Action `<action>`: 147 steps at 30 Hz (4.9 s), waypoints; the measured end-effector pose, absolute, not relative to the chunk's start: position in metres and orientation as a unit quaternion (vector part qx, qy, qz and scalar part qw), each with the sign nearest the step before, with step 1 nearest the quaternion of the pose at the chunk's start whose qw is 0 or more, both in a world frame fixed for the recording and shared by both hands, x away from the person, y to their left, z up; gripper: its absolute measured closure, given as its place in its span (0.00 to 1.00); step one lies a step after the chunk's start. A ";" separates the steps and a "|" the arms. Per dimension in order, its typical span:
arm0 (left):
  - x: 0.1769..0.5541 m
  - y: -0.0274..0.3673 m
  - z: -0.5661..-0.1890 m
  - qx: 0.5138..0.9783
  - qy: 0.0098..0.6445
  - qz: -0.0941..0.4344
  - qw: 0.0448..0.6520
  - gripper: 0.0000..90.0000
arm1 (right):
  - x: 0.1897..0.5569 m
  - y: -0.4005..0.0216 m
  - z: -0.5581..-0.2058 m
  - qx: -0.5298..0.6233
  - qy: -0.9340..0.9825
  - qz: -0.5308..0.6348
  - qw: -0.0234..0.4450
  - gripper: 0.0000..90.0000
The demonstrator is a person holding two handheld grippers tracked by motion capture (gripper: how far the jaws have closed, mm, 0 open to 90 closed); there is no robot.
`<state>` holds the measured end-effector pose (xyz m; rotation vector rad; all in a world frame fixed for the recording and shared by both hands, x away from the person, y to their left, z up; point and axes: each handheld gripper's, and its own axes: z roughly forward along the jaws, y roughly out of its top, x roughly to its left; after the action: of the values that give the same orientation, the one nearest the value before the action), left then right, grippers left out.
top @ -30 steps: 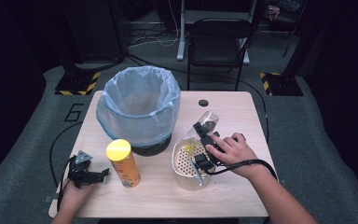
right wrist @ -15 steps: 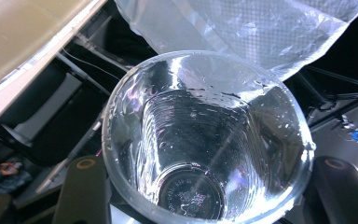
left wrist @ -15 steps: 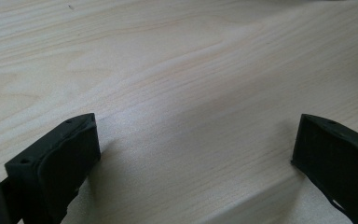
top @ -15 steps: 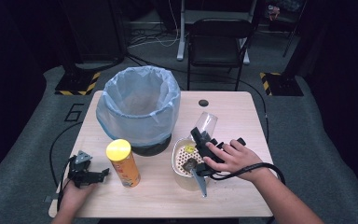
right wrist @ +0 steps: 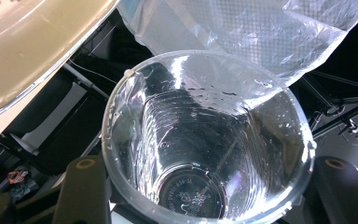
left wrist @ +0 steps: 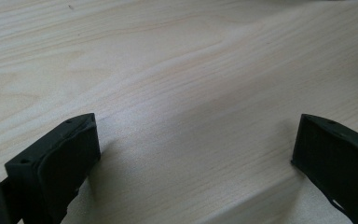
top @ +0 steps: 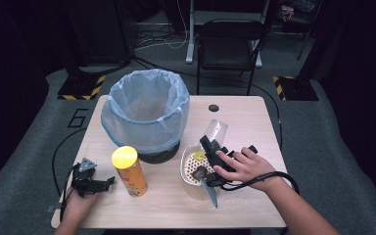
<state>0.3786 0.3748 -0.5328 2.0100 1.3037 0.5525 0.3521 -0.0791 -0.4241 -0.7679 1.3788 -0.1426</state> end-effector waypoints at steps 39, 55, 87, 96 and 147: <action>0.379 0.375 -0.533 0.771 0.499 0.212 0.334 0.01 | 0.350 -0.081 -0.402 -0.311 0.648 0.038 0.694 0.42; 0.379 0.375 -0.533 0.771 0.499 0.212 0.334 0.01 | 0.357 -0.089 -0.391 -0.202 0.698 0.189 0.661 0.41; 0.379 0.375 -0.533 0.771 0.499 0.212 0.335 0.01 | 0.370 -0.101 -0.366 -0.003 0.721 0.447 0.529 0.40; 0.379 0.375 -0.533 0.770 0.500 0.212 0.335 0.01 | 0.383 -0.110 -0.357 0.088 0.742 0.550 0.373 0.40; 0.378 0.374 -0.533 0.770 0.499 0.210 0.338 0.01 | 0.453 -0.062 -0.225 0.196 0.737 0.605 0.229 0.40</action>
<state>0.3782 0.3739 -0.5328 2.0071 1.3001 0.5463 0.4525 -0.0619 -0.2246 0.5398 2.0288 1.6638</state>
